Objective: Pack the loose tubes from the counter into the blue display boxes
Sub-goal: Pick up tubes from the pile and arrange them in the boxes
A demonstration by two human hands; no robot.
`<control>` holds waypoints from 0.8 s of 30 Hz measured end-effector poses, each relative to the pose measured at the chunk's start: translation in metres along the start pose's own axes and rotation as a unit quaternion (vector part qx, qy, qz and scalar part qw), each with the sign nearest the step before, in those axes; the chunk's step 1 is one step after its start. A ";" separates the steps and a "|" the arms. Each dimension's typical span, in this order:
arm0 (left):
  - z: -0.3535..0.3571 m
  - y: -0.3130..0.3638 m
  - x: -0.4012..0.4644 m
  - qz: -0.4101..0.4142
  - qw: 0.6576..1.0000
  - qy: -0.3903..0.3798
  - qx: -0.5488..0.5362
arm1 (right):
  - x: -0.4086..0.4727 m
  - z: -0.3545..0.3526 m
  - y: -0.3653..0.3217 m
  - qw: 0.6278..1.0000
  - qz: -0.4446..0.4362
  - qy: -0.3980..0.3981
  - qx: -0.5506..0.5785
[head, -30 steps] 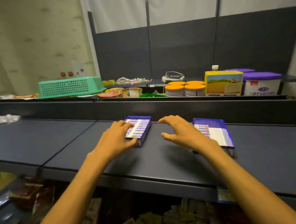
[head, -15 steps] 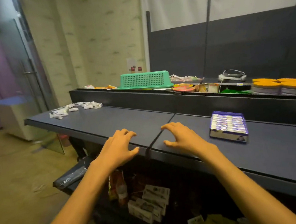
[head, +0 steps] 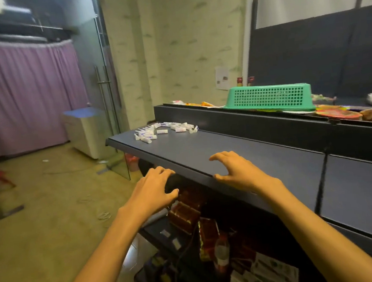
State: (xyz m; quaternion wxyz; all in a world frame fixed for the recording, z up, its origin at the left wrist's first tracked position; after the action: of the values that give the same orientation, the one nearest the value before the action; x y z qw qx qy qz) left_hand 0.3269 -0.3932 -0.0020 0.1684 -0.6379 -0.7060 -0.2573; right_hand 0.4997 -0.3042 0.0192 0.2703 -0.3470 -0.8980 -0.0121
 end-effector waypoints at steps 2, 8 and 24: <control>0.007 -0.029 0.018 -0.007 1.000 0.003 -0.003 | 0.028 0.018 -0.004 1.000 -0.001 0.001 0.005; 0.034 -0.101 0.088 -0.006 1.000 -0.006 0.001 | 0.119 0.069 -0.004 1.000 0.000 -0.003 0.007; 0.122 -0.221 0.272 0.017 0.997 -0.032 -0.061 | 0.283 0.147 0.039 0.996 0.070 -0.005 -0.052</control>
State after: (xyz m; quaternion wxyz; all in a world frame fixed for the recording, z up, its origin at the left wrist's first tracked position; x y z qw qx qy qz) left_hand 0.0842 -0.1126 0.0202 0.1107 -0.6667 -0.6834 -0.2761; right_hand 0.2805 -0.0691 0.0269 0.2479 -0.4228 -0.8708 -0.0376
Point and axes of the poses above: each hand's wrist, its own x-axis towards the middle knuckle, its own z-axis out of the palm, y = z × x, the point moved 9 cm from there along x, towards the middle knuckle, and after that the axes turned 14 degrees about y, right-handed, at the moved point
